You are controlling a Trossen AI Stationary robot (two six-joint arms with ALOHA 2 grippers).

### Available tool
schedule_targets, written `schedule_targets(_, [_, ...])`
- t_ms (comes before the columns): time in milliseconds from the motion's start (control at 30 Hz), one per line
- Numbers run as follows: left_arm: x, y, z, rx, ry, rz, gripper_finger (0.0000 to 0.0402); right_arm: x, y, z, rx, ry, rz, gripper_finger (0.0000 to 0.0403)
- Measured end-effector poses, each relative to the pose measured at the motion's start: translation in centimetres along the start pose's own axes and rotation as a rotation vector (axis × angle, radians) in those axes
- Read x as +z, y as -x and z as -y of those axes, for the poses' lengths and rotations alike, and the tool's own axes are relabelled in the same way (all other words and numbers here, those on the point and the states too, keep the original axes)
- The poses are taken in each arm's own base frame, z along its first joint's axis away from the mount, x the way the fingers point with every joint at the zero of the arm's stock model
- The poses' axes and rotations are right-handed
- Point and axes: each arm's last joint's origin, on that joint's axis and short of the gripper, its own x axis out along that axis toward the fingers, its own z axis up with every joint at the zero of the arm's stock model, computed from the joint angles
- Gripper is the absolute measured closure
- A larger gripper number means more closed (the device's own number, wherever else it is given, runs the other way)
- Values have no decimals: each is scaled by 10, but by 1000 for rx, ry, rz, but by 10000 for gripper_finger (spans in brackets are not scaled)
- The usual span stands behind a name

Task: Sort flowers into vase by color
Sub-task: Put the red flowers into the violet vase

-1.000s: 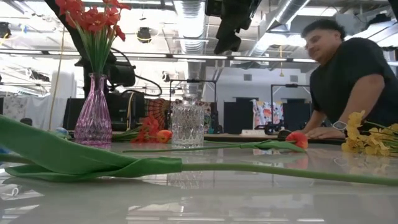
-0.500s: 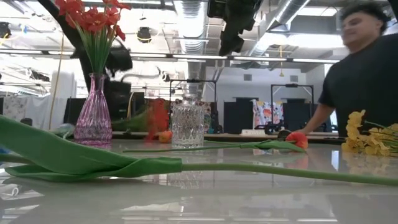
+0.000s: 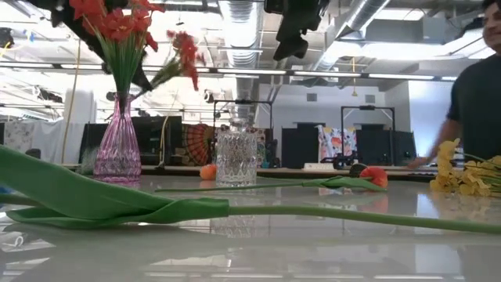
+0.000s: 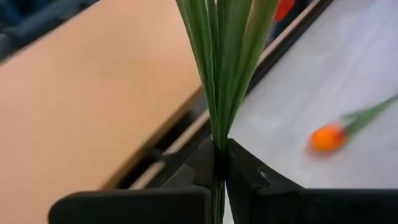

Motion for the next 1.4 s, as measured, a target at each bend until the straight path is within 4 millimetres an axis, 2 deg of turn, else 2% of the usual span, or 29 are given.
schedule_targets(100, [4,16,1,-103,75,100,398,0,-1,-4,9,-8,-9,154])
schedule_targets(267, [14,41,-7,15,169,263,398,0,-4,-10,20,5,-12,154])
schedule_targets(433, [31,78,-14,89,243,523,398,1,-4,-10,11,-2,-2,154])
schedule_targets(500, [38,93,-14,39,294,624,398,3,-4,-10,6,-4,13,154])
schedule_targets(633, [50,109,-10,-228,322,797,398,11,-4,-11,9,21,91,154])
schedule_targets(700, [53,106,-8,-329,328,805,398,17,-4,-14,12,51,149,154])
schedule_targets(833, [58,90,-9,-357,402,768,398,36,2,-11,-7,159,349,154])
schedule_targets(967, [63,68,-5,-478,455,697,397,63,21,-1,-53,213,663,154])
schedule_targets(1067, [70,52,2,-584,488,676,397,74,38,9,-65,191,849,154])
schedule_targets(1267, [85,33,18,-702,495,739,397,76,48,25,-84,133,912,154])
schedule_targets(1400, [86,19,28,-717,512,710,397,80,34,30,-94,110,917,154])
